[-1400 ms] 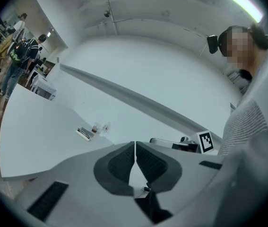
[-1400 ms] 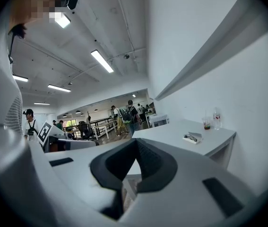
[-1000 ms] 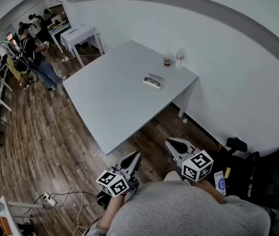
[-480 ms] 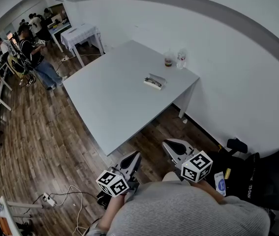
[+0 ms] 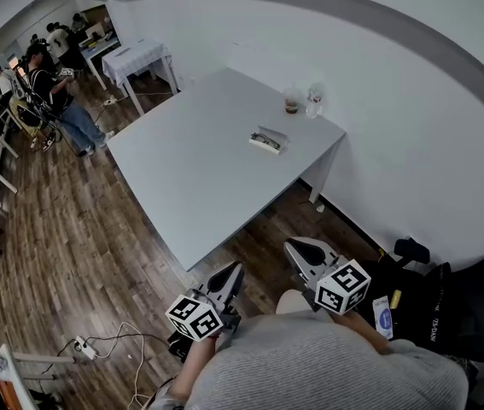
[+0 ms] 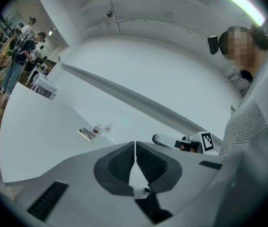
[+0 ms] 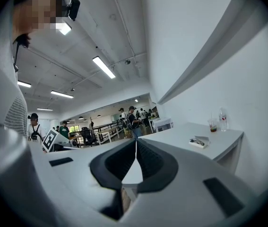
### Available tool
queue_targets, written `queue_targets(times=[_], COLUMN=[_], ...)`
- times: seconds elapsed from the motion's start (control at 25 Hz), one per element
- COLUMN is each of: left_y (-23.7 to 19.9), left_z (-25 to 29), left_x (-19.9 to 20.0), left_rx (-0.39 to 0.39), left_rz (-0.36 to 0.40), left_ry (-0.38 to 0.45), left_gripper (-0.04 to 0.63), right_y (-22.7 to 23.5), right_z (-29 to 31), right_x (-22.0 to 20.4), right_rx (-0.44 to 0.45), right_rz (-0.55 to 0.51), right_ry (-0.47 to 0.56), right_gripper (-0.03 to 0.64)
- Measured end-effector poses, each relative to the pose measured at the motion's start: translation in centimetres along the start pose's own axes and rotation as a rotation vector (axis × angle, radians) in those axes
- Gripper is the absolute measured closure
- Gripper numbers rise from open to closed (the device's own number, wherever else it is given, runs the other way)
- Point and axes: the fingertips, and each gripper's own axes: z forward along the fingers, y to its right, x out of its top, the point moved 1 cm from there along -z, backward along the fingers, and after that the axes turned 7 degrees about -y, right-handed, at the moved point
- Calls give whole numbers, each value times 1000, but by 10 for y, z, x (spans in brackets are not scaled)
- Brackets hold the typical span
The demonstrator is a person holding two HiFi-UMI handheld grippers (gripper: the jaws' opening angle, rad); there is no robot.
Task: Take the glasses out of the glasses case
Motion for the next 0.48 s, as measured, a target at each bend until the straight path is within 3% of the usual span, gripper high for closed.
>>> queue_targets(times=[0.48], left_y=[-20], left_z=[31], left_x=[8], left_rx=[-12], left_rz=[-14], left_ry=[-19], left_gripper=[575], right_y=[35], right_z=[14], right_x=[1], right_rx=[-36], right_rz=[39], right_ry=[-15], right_gripper=[603])
